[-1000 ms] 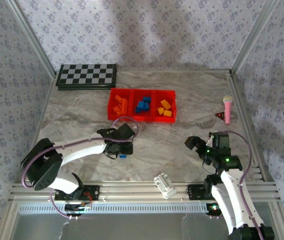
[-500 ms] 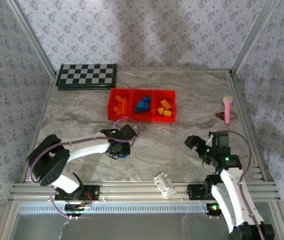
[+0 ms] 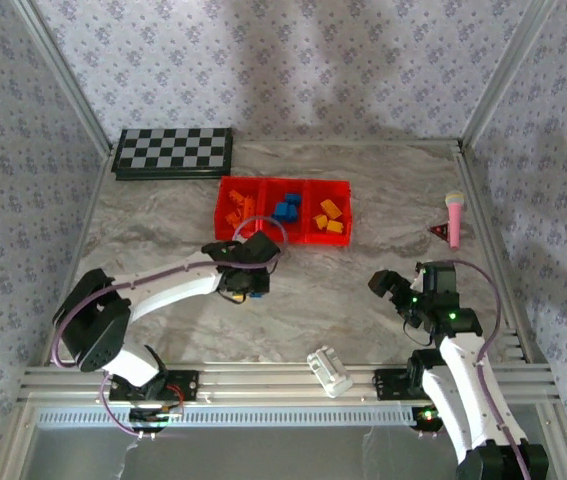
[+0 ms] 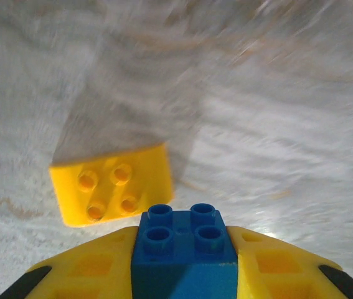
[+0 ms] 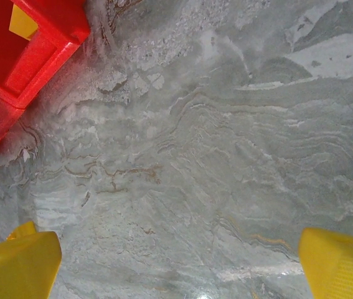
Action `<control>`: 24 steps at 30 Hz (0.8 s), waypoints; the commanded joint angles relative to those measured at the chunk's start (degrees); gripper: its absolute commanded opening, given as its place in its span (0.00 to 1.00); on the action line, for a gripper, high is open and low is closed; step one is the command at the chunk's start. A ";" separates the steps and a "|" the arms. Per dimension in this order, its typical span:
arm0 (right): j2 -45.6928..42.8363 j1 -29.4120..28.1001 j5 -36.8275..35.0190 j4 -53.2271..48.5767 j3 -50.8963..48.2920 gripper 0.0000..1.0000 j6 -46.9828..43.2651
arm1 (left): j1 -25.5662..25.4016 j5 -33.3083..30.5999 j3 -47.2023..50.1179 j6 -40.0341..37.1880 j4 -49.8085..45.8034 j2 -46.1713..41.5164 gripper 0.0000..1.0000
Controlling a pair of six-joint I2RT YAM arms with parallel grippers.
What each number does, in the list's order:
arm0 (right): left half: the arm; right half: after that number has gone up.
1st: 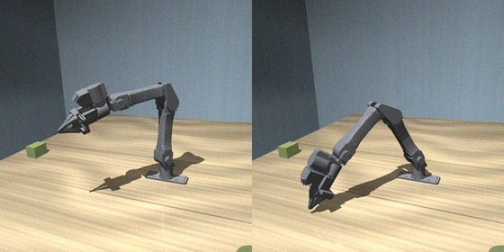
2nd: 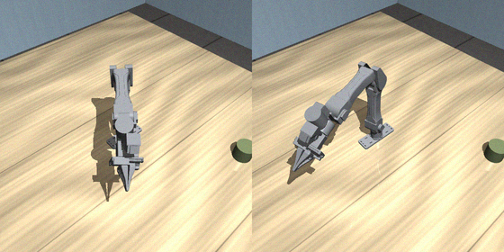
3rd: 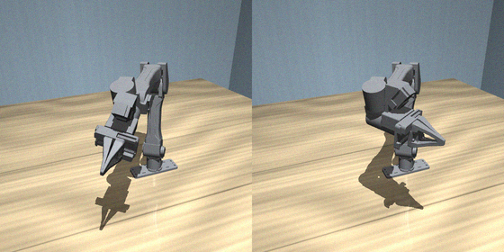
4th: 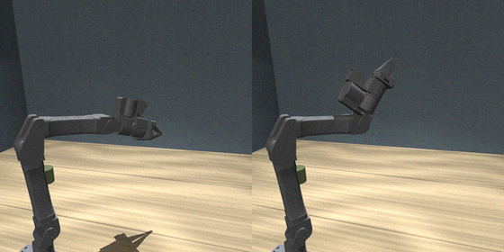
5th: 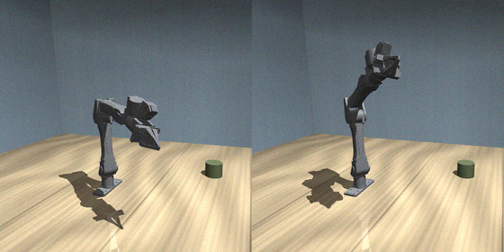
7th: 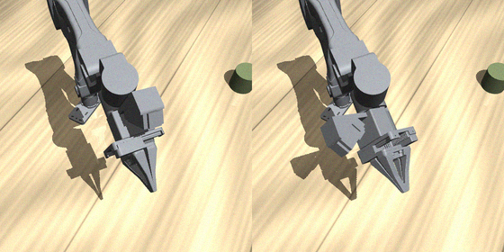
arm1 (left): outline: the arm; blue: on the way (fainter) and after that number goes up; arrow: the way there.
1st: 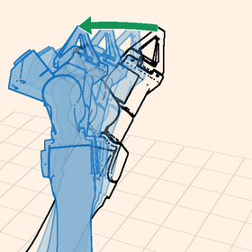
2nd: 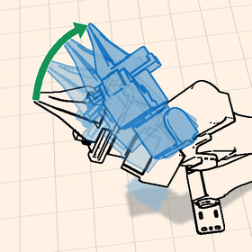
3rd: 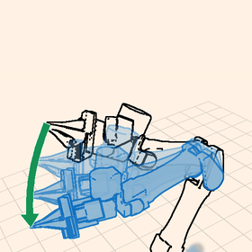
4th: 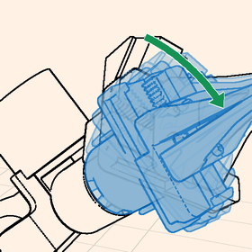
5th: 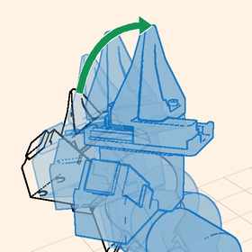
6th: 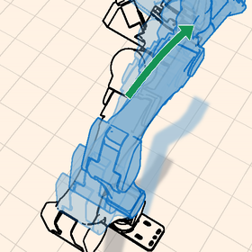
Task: Sort the legos into containers by color
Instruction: Pick up the lego from the middle-left of the table, then place the lego in the container.
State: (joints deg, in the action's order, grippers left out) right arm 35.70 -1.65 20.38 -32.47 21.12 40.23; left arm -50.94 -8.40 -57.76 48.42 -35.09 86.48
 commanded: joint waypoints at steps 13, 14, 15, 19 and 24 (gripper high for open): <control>0.09 0.72 0.39 -3.76 0.78 1.00 -3.59 | 10.01 2.56 -41.68 -18.87 -8.78 26.43 0.22; 0.07 0.84 0.41 -3.45 0.69 1.00 -3.66 | 10.53 2.82 -43.80 -19.19 -9.21 28.20 0.22; 0.07 0.82 0.12 -3.16 0.79 1.00 -3.67 | 10.96 3.24 -45.69 -19.41 -9.61 30.08 0.22; 0.24 1.01 0.27 -2.87 0.63 1.00 -3.67 | 12.17 4.38 -51.53 -19.85 -11.81 35.79 0.21; 1.16 1.12 0.02 -2.23 0.50 1.00 -3.74 | 13.01 5.52 -53.13 -20.21 -11.70 40.07 0.22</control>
State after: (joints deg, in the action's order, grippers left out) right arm 36.36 -0.89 20.40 -34.28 21.12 37.69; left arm -38.24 -4.62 -108.31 29.69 -43.97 124.66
